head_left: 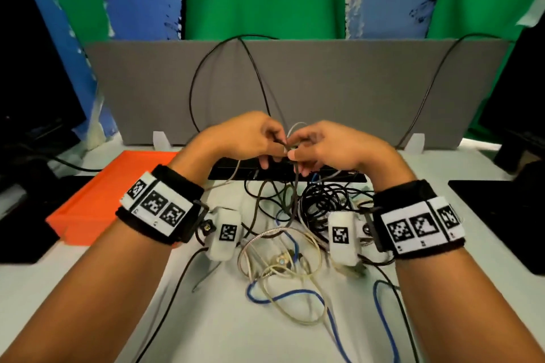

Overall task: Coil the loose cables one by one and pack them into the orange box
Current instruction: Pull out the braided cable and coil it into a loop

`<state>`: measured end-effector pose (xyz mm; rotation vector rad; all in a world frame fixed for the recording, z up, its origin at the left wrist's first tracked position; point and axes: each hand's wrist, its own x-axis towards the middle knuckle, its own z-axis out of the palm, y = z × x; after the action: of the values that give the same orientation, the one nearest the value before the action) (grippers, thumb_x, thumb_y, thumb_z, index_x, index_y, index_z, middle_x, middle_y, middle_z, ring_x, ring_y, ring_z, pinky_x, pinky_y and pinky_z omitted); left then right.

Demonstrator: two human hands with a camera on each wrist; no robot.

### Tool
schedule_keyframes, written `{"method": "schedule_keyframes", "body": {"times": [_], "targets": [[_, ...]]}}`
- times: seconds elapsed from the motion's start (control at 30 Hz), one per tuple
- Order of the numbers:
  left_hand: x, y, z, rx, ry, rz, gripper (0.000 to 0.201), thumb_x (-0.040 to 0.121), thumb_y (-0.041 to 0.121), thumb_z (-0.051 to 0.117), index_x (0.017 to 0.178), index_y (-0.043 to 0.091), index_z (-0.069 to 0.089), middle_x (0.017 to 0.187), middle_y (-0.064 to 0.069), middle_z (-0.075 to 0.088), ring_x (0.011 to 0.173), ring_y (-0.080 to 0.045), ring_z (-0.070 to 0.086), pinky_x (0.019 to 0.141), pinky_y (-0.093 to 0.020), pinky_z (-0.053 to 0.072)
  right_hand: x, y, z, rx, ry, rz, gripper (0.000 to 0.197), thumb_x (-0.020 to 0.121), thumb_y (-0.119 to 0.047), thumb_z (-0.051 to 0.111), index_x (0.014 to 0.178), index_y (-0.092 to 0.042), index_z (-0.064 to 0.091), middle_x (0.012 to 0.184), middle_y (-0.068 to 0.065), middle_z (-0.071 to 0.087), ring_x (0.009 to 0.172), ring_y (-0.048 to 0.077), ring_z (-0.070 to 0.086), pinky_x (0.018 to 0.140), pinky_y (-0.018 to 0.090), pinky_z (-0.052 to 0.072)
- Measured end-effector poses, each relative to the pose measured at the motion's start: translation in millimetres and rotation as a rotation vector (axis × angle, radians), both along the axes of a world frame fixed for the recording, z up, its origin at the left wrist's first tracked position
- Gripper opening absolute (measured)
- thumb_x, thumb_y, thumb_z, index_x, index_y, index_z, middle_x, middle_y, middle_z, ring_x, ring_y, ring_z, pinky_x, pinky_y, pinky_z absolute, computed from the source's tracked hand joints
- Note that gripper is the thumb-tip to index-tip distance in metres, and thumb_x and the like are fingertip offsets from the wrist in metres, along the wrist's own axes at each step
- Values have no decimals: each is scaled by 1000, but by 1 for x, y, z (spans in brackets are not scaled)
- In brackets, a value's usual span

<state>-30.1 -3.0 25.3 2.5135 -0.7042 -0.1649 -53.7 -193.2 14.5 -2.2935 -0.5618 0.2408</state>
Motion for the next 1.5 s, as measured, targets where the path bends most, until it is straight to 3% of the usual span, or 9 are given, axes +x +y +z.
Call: {"method": "schedule_keyframes", "body": {"times": [0.33, 0.53, 0.67, 0.77, 0.93, 1.1, 1.23, 1.37, 1.5], "targets": [[-40, 22, 15, -386, -61, 73, 19, 88, 20, 72, 102, 10, 65, 88, -3, 66, 70, -21, 69, 81, -44, 58, -31, 21, 16, 200, -203, -160, 11, 98, -15, 61, 94, -6, 66, 72, 7, 67, 61, 15, 65, 62, 28, 55], [-50, 29, 8, -480, -319, 218, 38, 84, 48, 70, 116, 35, 55, 121, 9, 57, 87, -16, 63, 82, -38, 55, -42, 26, 22, 565, -202, -238, 10, 104, -13, 49, 98, -8, 55, 82, 13, 73, 68, 27, 71, 62, 35, 54], [-52, 22, 2, -324, -201, 165, 32, 91, 47, 63, 111, 24, 57, 101, 6, 68, 74, -16, 70, 73, -36, 55, -49, 18, 31, 738, -245, -258, 13, 105, -15, 48, 107, -5, 56, 74, 5, 68, 59, 22, 67, 56, 31, 56], [-48, 21, 3, -466, -130, 145, 18, 99, 34, 56, 104, 18, 62, 92, -1, 72, 60, -21, 69, 67, -38, 56, -50, 6, 39, 862, -312, -324, 13, 106, -15, 45, 103, -12, 57, 66, -4, 56, 48, 11, 47, 47, 26, 40], [-48, -4, -2, -118, 64, -123, 83, 77, 73, 61, 140, 21, 48, 117, 7, 69, 94, -5, 69, 88, -32, 56, -47, -11, 44, 1032, -243, -347, 8, 107, -14, 42, 102, -13, 48, 70, 1, 68, 53, 16, 63, 51, 28, 52], [-42, -14, -24, 164, 105, -117, 10, 93, 25, 65, 96, 19, 72, 77, 4, 75, 62, -12, 60, 64, -27, 49, -41, -17, 40, 888, -184, -359, 7, 107, -16, 45, 101, -13, 49, 81, 8, 76, 66, 23, 73, 58, 30, 58], [-40, 7, -15, 261, -242, 91, 7, 88, 25, 65, 88, 23, 72, 78, 11, 70, 73, -12, 62, 66, -27, 49, -26, -24, 26, 535, -241, -455, 6, 101, -19, 56, 98, -17, 61, 96, 7, 74, 84, 25, 73, 75, 37, 57], [-62, -11, -32, 413, 52, -105, 33, 74, 55, 77, 87, 25, 76, 77, 16, 70, 71, -5, 62, 70, -30, 53, -26, -19, 22, 383, -301, -402, 16, 98, -36, 61, 103, -22, 67, 104, 3, 73, 95, 19, 70, 89, 36, 54], [-60, -23, -46, 549, 151, -212, 17, 84, 32, 73, 88, 15, 77, 70, 10, 69, 61, -5, 53, 60, -22, 41, -37, -7, 24, 309, -236, -262, 18, 99, -40, 58, 98, -24, 67, 98, 1, 76, 90, 22, 73, 85, 38, 54]]}}
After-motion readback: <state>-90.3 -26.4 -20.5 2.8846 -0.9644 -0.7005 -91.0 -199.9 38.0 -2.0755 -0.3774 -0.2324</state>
